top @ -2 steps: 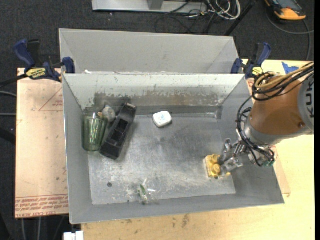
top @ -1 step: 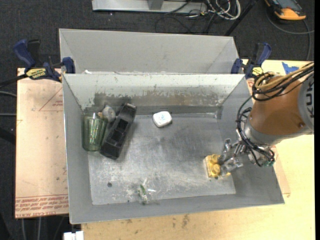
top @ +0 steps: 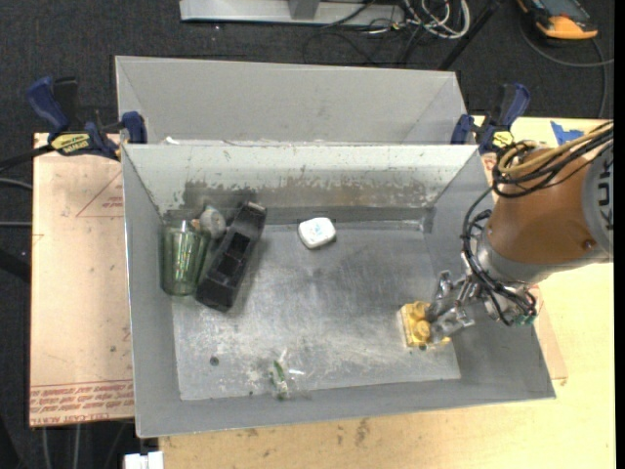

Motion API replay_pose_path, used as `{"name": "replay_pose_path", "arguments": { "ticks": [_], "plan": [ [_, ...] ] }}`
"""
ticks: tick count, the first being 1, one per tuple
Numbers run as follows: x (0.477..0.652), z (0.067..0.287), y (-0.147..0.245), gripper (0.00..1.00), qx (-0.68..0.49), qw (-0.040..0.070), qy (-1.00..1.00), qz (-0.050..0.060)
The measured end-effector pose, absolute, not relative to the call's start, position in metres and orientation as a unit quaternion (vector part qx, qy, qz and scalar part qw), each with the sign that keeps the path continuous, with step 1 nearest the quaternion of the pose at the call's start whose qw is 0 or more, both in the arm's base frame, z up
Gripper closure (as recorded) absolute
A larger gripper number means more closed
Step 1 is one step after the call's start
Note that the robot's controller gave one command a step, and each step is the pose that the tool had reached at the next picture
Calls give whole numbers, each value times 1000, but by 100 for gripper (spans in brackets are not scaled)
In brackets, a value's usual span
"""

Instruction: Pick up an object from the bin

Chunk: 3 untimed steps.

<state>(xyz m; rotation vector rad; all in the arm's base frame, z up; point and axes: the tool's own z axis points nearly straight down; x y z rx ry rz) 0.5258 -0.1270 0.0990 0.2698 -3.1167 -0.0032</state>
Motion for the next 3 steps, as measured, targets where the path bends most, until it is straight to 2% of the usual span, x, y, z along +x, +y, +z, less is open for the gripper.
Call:
{"name": "replay_pose_path", "arguments": {
  "ticks": [3],
  "plan": [
    [526, 99, -127, 100, 86, 7, -996, -1]
  ]
}}
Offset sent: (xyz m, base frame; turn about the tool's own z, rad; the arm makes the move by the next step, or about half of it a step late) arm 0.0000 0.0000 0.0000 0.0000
